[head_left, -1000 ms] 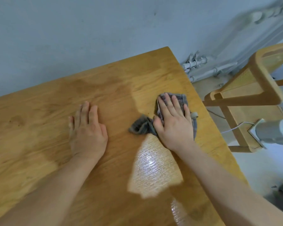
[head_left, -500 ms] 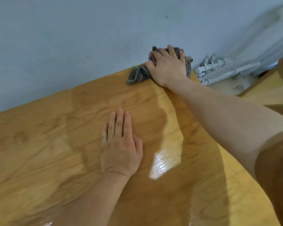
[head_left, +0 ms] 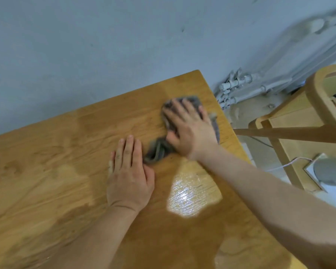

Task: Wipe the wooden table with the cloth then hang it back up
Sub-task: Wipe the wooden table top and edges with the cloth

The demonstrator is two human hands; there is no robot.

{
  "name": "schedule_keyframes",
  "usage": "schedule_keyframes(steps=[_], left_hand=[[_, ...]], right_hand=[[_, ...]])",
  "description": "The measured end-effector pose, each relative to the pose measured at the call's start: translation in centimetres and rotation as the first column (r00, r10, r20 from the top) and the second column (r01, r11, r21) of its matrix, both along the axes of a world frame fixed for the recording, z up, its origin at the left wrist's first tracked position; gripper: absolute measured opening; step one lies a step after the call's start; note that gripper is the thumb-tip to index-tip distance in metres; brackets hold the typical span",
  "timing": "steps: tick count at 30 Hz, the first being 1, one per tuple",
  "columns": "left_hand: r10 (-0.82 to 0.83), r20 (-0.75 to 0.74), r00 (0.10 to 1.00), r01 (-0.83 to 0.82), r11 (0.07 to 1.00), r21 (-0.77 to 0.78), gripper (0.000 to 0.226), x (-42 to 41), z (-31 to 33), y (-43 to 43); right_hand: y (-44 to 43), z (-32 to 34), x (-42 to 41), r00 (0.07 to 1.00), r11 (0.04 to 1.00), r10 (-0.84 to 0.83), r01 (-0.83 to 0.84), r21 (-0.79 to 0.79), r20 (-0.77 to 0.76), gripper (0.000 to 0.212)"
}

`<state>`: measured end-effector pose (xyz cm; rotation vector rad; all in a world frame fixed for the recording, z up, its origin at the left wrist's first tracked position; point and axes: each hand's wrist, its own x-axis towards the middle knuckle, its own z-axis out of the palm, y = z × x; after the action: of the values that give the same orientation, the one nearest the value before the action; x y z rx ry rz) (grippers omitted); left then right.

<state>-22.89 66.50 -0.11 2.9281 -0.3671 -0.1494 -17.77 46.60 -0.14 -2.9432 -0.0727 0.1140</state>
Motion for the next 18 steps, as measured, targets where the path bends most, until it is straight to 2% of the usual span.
schedule_keyframes(steps=[2,7,9,12,14,16,18], left_hand=[[0.003,0.004,1.000,-0.003,1.000,0.004,0.062,-0.1,0.0,-0.1],[0.005,-0.001,1.000,-0.005,0.999,0.031,0.061,0.0,-0.1,-0.3],[0.010,-0.006,1.000,-0.010,0.999,0.038,0.061,0.2,-0.1,0.0],[0.005,-0.017,1.000,-0.004,0.999,0.046,0.061,-0.5,-0.1,0.0],[0.006,-0.026,1.000,-0.005,0.999,0.053,0.062,-0.4,-0.1,0.1],[0.007,-0.014,1.000,-0.006,0.998,0.062,0.062,0.1,-0.1,0.2],[0.007,-0.012,1.000,-0.006,0.998,0.063,0.062,0.3,-0.1,0.1]], right_hand=[[-1.5,0.0,5.1,0.994,0.994,-0.113,0.113,-0.007,-0.007,0.065],[-0.2,-0.7,12.5,0.973,0.973,-0.232,0.232,-0.010,-0.004,0.053],[0.8,-0.5,12.7,0.973,0.973,-0.230,0.230,0.012,0.018,0.051],[-1.1,-0.6,11.4,0.989,0.990,-0.137,0.136,0.024,0.046,0.056],[-4.1,0.2,10.7,0.960,0.950,-0.276,0.278,0.141,-0.040,0.057],[-6.2,0.6,10.0,0.891,0.850,-0.424,0.454,0.268,-0.165,0.051],[-6.3,0.6,8.9,0.873,0.836,-0.456,0.487,0.255,-0.171,0.052]])
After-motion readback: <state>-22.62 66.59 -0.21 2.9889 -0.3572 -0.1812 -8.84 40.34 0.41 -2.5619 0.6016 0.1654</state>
